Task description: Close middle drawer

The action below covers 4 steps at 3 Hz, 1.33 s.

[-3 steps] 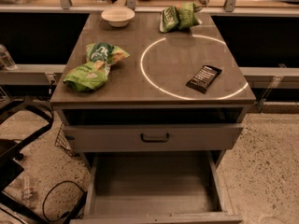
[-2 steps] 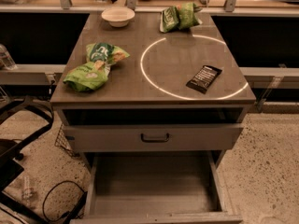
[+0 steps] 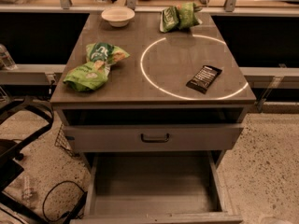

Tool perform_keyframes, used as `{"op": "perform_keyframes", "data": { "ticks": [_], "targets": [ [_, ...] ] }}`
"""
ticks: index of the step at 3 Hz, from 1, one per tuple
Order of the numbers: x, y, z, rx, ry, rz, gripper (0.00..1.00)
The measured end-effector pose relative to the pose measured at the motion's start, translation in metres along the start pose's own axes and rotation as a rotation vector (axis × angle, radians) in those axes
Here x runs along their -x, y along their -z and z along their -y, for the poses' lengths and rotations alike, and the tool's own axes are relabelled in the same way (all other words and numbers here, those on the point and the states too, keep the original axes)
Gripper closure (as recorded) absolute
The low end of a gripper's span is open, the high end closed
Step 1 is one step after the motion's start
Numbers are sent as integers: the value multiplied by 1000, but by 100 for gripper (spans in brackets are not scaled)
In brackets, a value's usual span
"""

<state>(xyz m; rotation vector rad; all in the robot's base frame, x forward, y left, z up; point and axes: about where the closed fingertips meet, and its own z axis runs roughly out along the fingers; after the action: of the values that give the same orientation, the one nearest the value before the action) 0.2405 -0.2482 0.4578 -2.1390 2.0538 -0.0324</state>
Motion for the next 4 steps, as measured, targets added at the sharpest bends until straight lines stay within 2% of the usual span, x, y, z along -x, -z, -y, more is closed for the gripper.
{"op": "perform_keyframes", "data": {
  "ticks": [2,4],
  "targets": [
    [16,-49,11,10,18,77,100],
    [41,-83,31,4,80,101,100]
  ]
}}
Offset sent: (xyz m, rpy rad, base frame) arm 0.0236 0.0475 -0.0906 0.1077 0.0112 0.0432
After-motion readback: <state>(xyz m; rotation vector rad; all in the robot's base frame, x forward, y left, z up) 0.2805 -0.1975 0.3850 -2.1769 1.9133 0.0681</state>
